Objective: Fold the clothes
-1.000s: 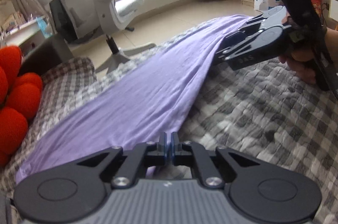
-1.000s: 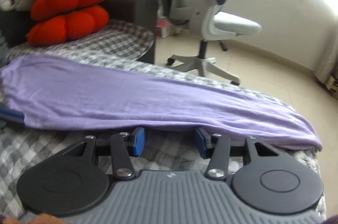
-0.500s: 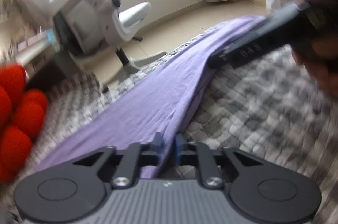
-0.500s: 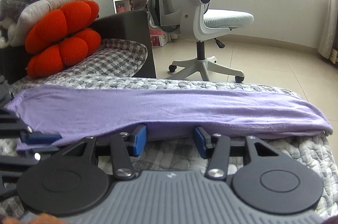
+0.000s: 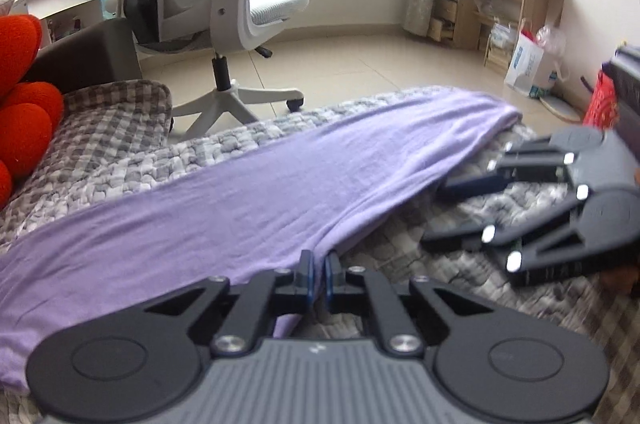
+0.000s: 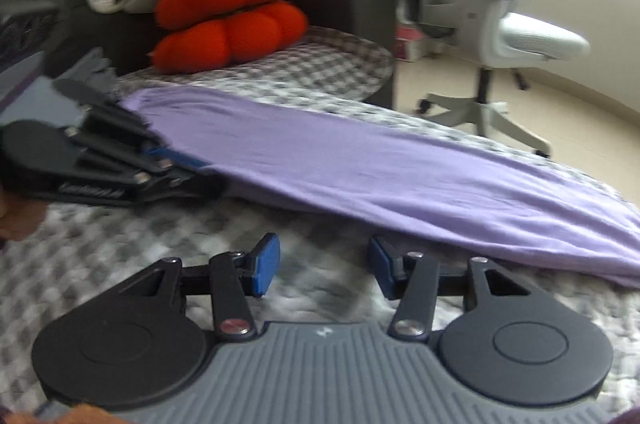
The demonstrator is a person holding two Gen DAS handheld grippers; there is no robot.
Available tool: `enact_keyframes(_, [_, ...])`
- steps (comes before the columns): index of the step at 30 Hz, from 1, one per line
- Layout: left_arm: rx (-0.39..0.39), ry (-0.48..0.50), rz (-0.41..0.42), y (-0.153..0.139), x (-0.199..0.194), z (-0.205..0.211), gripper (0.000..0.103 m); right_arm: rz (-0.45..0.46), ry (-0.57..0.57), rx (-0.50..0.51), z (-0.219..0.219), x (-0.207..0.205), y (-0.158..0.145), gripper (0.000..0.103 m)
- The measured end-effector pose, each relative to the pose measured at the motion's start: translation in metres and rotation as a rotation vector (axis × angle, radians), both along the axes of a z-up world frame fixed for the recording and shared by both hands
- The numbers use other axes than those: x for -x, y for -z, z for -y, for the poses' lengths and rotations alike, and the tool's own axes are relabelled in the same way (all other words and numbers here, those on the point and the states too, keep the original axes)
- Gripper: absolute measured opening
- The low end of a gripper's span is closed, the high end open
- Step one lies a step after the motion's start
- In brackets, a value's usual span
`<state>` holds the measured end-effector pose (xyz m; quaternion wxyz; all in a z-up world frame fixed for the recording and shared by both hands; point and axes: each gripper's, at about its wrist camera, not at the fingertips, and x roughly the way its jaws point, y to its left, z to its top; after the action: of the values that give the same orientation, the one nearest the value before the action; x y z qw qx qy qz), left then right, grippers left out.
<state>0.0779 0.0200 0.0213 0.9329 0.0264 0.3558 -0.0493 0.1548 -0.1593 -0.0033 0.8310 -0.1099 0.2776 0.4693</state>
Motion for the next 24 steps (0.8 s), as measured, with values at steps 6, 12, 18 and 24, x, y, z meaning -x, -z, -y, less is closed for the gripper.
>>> enact_keyframes(6, [0.073,-0.008,-0.013,-0.004,0.000,-0.013,0.005,0.058,-0.027,-0.029,-0.018,0.009,0.002,0.053])
enact_keyframes(12, [0.062,-0.021,0.010,-0.005,0.001,-0.012,0.004,0.199,-0.035,0.004,-0.021,0.014,0.000,0.053])
enact_keyframes(18, [0.061,-0.042,0.006,-0.005,0.001,-0.015,0.004,0.217,-0.087,0.104,-0.032,0.005,0.006,0.053])
enact_keyframes(24, [0.052,-0.054,0.014,-0.006,0.002,-0.016,0.004,0.251,-0.078,0.142,-0.036,0.005,0.007,0.011])
